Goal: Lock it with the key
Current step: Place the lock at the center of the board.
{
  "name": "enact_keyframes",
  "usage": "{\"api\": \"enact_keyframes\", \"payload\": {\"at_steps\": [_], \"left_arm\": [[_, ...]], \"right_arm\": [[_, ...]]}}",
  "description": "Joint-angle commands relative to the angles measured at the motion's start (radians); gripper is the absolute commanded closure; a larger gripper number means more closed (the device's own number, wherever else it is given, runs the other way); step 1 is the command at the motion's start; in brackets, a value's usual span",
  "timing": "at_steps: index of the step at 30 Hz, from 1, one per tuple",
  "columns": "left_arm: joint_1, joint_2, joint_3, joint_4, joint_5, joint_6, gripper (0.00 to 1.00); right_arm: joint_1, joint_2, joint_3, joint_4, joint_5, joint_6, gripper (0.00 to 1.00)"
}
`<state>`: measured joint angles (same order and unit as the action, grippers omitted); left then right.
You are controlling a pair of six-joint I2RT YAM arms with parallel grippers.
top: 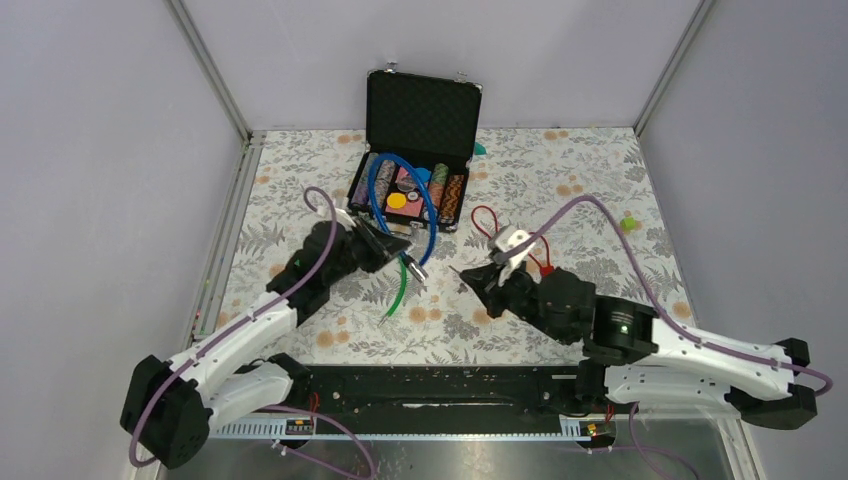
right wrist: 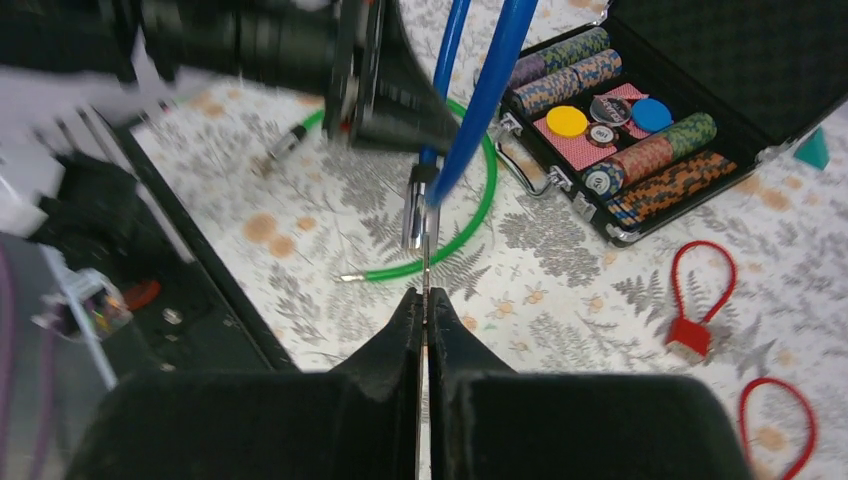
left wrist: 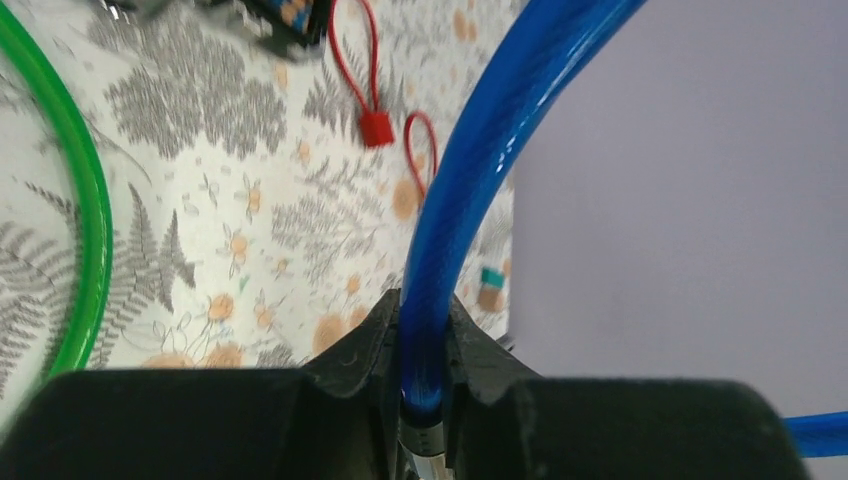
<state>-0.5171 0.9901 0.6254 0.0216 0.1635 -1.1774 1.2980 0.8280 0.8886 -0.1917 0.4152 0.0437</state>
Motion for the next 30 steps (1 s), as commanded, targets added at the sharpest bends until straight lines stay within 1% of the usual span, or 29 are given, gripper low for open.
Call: {"api": "enact_keyframes", "payload": {"at_steps": [1, 4, 6, 8, 10, 13, 15, 19, 23, 27, 30], "left_arm": [[-0.161, 0.018, -0.042, 0.162, -0.168, 0.069, 1.00], [-0.279, 0.123, -0.027, 0.170, -0.273, 0.100, 1.00], [-0.337, 0.214, -0.008, 0.190, -0.305, 0.100, 1.00], [-0.370, 0.309, 0.000, 0.245, -0.308, 0.078, 1.00], [-0.391, 0.411, 0.021, 0.296, -0.282, 0.067, 1.00], [-0.434, 0.547, 0.080, 0.314, -0.251, 0.065, 1.00], [-0.462, 0.603, 0.110, 0.309, -0.258, 0.061, 1.00], [-0.506, 0.670, 0.149, 0.268, -0.298, 0.053, 1.00], [-0.521, 0.707, 0.141, 0.256, -0.326, 0.027, 1.00], [-0.527, 0.719, 0.125, 0.251, -0.341, 0.012, 1.00], [-0.529, 0.715, 0.122, 0.226, -0.358, 0.010, 1.00]], "right_arm": [[0.008, -0.105, 0.007, -0.006, 0.098, 0.235, 1.00], [0.007, -0.173, -0.025, -0.049, 0.173, 0.318, 1.00], [0.008, -0.231, -0.055, -0.058, 0.207, 0.352, 1.00], [0.007, -0.278, -0.068, -0.076, 0.244, 0.385, 1.00], [0.008, -0.315, -0.075, -0.096, 0.268, 0.413, 1.00], [0.007, -0.331, -0.077, -0.146, 0.310, 0.449, 1.00], [0.007, -0.316, -0.076, -0.180, 0.341, 0.472, 1.00], [0.006, -0.278, -0.078, -0.258, 0.410, 0.540, 1.00], [0.005, -0.253, -0.102, -0.320, 0.464, 0.617, 1.00], [-0.041, -0.216, -0.147, -0.318, 0.436, 0.631, 1.00], [-0.138, -0.165, -0.192, -0.290, 0.331, 0.656, 1.00]]}}
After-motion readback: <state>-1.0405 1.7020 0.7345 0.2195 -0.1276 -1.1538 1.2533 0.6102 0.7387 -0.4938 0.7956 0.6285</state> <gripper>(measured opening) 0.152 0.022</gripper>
